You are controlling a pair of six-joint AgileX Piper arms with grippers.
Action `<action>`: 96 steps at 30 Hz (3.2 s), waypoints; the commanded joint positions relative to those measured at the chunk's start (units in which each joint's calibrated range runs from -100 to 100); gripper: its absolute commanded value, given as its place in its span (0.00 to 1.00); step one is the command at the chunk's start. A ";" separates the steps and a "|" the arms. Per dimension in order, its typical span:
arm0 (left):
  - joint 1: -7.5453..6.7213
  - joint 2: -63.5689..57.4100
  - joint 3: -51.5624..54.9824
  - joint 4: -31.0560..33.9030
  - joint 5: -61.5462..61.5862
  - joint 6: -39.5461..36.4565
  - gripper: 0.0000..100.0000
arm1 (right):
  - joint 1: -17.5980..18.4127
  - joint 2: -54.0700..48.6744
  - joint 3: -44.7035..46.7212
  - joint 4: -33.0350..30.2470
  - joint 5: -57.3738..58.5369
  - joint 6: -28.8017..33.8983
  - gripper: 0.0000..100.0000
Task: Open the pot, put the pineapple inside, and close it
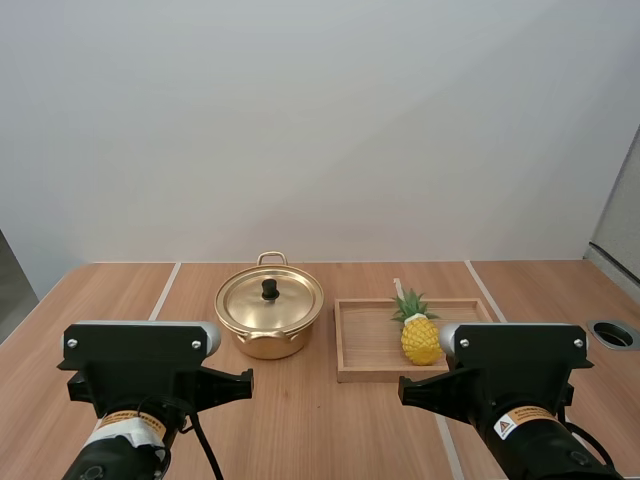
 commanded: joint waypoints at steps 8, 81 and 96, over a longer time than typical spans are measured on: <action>0.11 -0.19 0.13 0.09 -0.51 -0.77 0.00 | -0.20 -0.34 0.00 -0.07 -0.28 -0.17 0.00; 0.34 -0.19 0.13 -2.22 1.25 -3.06 1.00 | -0.20 -0.34 0.00 -5.07 -0.13 -0.19 1.00; 0.34 -0.19 -12.79 2.14 -19.61 32.71 1.00 | -0.85 -0.34 0.00 -19.07 -2.69 -0.19 1.00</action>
